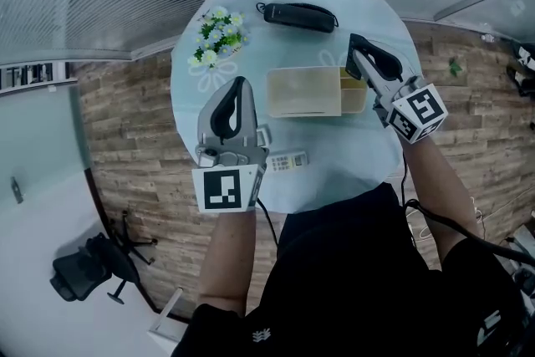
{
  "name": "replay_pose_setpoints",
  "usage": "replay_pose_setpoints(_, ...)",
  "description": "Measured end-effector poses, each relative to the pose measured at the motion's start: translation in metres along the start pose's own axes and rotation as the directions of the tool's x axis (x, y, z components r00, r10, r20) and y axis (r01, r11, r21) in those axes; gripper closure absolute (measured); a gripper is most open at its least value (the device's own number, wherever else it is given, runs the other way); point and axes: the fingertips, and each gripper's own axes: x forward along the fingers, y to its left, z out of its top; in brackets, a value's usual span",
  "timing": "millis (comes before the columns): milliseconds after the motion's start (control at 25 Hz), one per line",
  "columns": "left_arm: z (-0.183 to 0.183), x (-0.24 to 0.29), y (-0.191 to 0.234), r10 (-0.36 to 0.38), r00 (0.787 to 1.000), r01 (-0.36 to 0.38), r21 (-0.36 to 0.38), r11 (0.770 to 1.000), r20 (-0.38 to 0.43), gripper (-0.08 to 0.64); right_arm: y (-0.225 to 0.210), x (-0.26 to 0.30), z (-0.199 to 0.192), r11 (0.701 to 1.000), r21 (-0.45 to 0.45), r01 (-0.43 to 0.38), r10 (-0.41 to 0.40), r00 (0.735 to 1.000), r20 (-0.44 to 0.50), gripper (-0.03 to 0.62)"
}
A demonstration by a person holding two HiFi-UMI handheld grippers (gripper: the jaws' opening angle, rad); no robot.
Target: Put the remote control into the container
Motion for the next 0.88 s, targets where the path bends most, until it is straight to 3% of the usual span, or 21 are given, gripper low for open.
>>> replay_pose_setpoints(240,-0.001,-0.001,0.005,0.013,1.0,-0.013,-0.002,1.0,0.002,0.558,0.008,0.006,-0.004,0.999,-0.017,-0.052,0.052,0.999,-0.005,0.515)
replay_pose_setpoints(400,-0.004,-0.001,0.006,0.015,1.0,-0.015,-0.009,1.0,-0.003,0.558,0.004,0.006,-0.002,0.996,0.038,-0.078,0.078,0.997,0.001,0.515)
replay_pose_setpoints(880,0.001,-0.009,-0.012,0.022,1.0,-0.022,-0.015,1.0,-0.009,0.558,0.005,-0.006,0.002,0.997,0.038,-0.063,0.063,0.998,0.016,0.515)
